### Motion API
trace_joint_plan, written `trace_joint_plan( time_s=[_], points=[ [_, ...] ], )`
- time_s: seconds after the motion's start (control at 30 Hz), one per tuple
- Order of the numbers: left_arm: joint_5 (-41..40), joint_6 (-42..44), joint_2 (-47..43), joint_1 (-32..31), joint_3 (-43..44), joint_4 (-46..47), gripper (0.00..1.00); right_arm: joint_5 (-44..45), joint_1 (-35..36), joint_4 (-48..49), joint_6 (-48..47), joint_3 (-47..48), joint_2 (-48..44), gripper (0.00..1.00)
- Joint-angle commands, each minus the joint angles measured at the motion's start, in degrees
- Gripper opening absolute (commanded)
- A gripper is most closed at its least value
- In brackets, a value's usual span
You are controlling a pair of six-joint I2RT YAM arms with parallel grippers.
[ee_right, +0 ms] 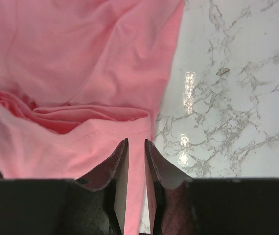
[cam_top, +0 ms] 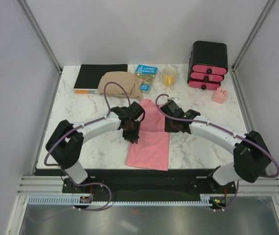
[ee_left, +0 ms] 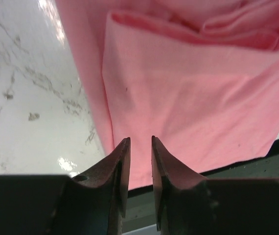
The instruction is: Fold and stack the t-shirts
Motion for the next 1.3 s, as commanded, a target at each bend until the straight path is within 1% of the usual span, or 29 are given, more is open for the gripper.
trace_joint_plan(
  time_s=[0.0, 0.13, 0.2, 0.27, 0.3, 0.33, 0.37, 0.5, 0.67, 0.9, 1.03, 1.07, 1.13, 1.17, 1.2, 1.23, 1.27],
  points=[
    [-1.62, 4.28, 5.39, 2.15, 6.20, 3.06, 0.31, -4.20, -0.04, 1.52, -5.31, -0.65, -1.83, 0.27],
    [-1.36, 6.04, 10.32, 3.47, 10.51, 3.41, 0.31, -5.09, -0.13, 2.49, -4.71, -3.63, 0.37, 0.26],
    [-1.10, 6.13, 12.96, 3.64, 12.27, 3.50, 0.29, -6.41, -0.04, 4.50, -4.70, -4.43, 1.69, 0.25],
    [-0.74, 6.05, 15.50, 3.82, 12.97, 3.50, 0.21, -6.85, -0.04, 5.48, -4.53, -4.69, 3.61, 0.24],
    [-0.39, 5.96, 16.30, 3.91, 13.06, 3.41, 0.11, -6.85, -0.12, 5.65, -4.70, -4.08, 4.58, 0.23],
    [-0.13, 5.35, 16.74, 4.00, 12.80, 3.50, 0.05, -6.67, -0.04, 5.74, -4.88, -3.64, 6.24, 0.22],
    [-0.13, 4.99, 17.09, 4.08, 12.45, 3.50, 0.02, -6.67, -0.04, 5.92, -4.88, -3.46, 7.04, 0.22],
    [-1.09, 4.02, 17.01, 4.35, 10.34, 3.50, 0.02, -6.50, -0.04, 6.80, -5.32, -2.24, 9.60, 0.19],
    [-2.67, 3.23, 15.51, 6.28, 7.70, 3.41, 0.02, -5.88, -0.04, 6.62, -5.58, -1.79, 11.09, 0.17],
    [-2.85, 4.55, 15.69, 10.23, 8.93, 2.71, 0.02, -4.21, -0.21, 4.43, -5.49, -0.39, 13.47, 0.16],
    [-2.59, 5.43, 15.43, 11.46, 9.90, 2.36, 0.02, -2.72, -0.21, 3.72, -5.32, -0.39, 13.73, 0.15],
    [-1.80, 5.69, 14.73, 11.64, 9.81, 2.36, 0.03, -2.46, -0.13, 2.76, -5.14, -0.21, 13.56, 0.15],
    [-1.18, 6.13, 13.50, 11.91, 9.37, 2.36, 0.09, -2.63, -0.21, 1.18, -4.27, 0.67, 13.47, 0.16],
    [-0.31, 6.48, 12.71, 11.99, 9.20, 2.36, 0.12, -2.98, -0.13, -0.22, -4.09, 0.93, 13.21, 0.16],
    [-0.04, 7.09, 11.22, 12.25, 8.76, 2.36, 0.17, -3.94, -0.13, -0.67, -3.65, 0.93, 12.25, 0.16],
    [0.48, 7.27, 10.16, 12.43, 8.41, 2.36, 0.19, -4.29, -0.13, -0.85, -3.21, 0.67, 11.28, 0.17],
    [1.10, 7.45, 9.11, 12.69, 8.06, 2.27, 0.21, -4.73, -0.21, -0.85, -2.69, 0.15, 10.05, 0.22]
  ],
)
